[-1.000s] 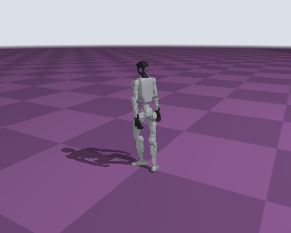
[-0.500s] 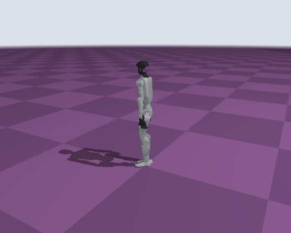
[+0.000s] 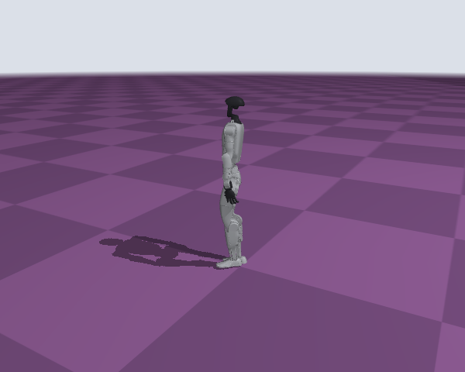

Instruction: In place motions

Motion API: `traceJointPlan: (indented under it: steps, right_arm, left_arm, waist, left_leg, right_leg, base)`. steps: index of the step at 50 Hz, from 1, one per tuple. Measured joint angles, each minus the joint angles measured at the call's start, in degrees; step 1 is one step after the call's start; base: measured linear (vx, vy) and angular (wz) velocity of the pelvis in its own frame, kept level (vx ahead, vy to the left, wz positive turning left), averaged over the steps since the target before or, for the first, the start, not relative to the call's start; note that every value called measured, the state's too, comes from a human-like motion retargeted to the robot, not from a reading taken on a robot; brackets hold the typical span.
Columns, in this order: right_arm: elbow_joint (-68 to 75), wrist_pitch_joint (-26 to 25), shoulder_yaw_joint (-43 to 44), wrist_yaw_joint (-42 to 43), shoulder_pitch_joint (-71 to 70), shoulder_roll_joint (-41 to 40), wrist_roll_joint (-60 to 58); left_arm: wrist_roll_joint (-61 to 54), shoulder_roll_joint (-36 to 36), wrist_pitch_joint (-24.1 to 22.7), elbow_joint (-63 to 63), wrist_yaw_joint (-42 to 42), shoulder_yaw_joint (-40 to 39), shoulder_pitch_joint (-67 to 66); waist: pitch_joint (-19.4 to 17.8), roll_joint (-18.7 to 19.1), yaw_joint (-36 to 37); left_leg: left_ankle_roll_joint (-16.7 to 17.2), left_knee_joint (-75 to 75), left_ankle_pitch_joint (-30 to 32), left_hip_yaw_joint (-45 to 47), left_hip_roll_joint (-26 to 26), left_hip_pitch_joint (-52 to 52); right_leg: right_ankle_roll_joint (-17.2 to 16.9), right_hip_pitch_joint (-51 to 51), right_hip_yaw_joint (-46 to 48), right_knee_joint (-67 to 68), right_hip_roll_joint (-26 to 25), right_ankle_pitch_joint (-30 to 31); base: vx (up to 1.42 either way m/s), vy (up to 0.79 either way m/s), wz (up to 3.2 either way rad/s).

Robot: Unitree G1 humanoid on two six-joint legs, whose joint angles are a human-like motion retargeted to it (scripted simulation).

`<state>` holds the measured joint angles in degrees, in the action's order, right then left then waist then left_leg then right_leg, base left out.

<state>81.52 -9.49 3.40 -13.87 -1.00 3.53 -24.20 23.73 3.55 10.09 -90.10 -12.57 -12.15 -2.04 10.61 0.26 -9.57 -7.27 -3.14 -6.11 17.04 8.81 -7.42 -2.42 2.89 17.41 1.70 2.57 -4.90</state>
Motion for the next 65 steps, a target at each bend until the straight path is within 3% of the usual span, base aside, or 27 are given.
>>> traceJointPlan:
  steps: [10,22,33,45,65]
  right_arm:
    - [0.0,0.5,-0.4,-0.1,0.5,-1.1,1.3]
    - [4.6,-1.2,-0.2,0.0,1.2,0.9,-1.0]
    - [4.2,-1.3,0.6,-0.6,0.9,1.0,0.1]
    - [1.9,-0.7,-1.4,-2.1,0.3,-0.1,-1.2]
    - [3.5,-1.1,-1.0,-1.6,0.4,0.7,-1.5]
  left_arm:
    - [-0.9,0.6,0.2,0.6,-0.8,-0.1,0.8]
    - [-0.1,0.3,0.0,0.1,-0.6,0.7,0.3]
    - [-0.4,0.2,-0.1,-0.4,-1.2,0.8,0.1]
    - [-0.5,0.5,0.0,0.2,-1.4,1.4,1.0]
    - [-1.0,0.6,0.0,-0.5,-1.3,0.9,0.7]
  waist:
    - [-0.6,-0.1,5.8]
    - [-0.1,0.4,7.3]
    - [0.2,0.6,2.4]
    - [-0.5,0.3,5.9]
    - [0.1,0.5,4.0]
  left_leg:
    - [-0.6,0.0,-0.6,6.8,-1.6,-0.9]
    - [0.2,1.2,-3.1,8.3,-2.3,0.8]
    - [0.7,0.6,-4.0,3.9,-1.5,0.8]
    - [-0.4,0.4,-4.7,7.6,-1.9,0.1]
    - [-0.6,0.8,-6.5,5.3,-1.1,0.6]
  right_leg:
    - [0.6,0.5,-6.0,0.1,-1.9,1.1]
    - [0.3,0.5,-7.9,0.3,-2.5,0.6]
    - [0.3,0.5,-3.5,0.3,-1.3,1.2]
    - [0.4,0.5,-6.9,0.3,-2.0,2.1]
    - [0.1,0.4,-4.4,0.4,-1.2,2.4]
  base:
    - [0.02,0.00,-0.61]
    - [0.00,0.01,-0.15]
    - [0.01,0.00,0.32]
    - [-0.01,0.00,-0.23]
    - [-0.01,0.00,0.07]
